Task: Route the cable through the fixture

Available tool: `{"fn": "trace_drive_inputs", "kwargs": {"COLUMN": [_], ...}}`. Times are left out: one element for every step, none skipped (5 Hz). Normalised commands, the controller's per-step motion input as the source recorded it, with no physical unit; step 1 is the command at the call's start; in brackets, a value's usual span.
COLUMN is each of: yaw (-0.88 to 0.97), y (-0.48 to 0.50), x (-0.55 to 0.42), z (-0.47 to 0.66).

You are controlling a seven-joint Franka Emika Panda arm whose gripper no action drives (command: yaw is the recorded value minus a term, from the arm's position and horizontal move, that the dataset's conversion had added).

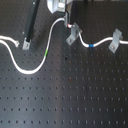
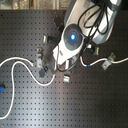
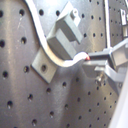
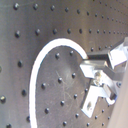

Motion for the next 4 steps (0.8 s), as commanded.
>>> {"fn": "trace_drive_inputs", "kwargs": {"yaw": [0.27, 0.34, 0.55, 0.53], "y": [-0.068, -0.155, -0.207, -0.239], "x": [-0.017, -0.03, 0.116, 0.085], "z": [-0.49, -0.4, -0.21, -0.24]}}
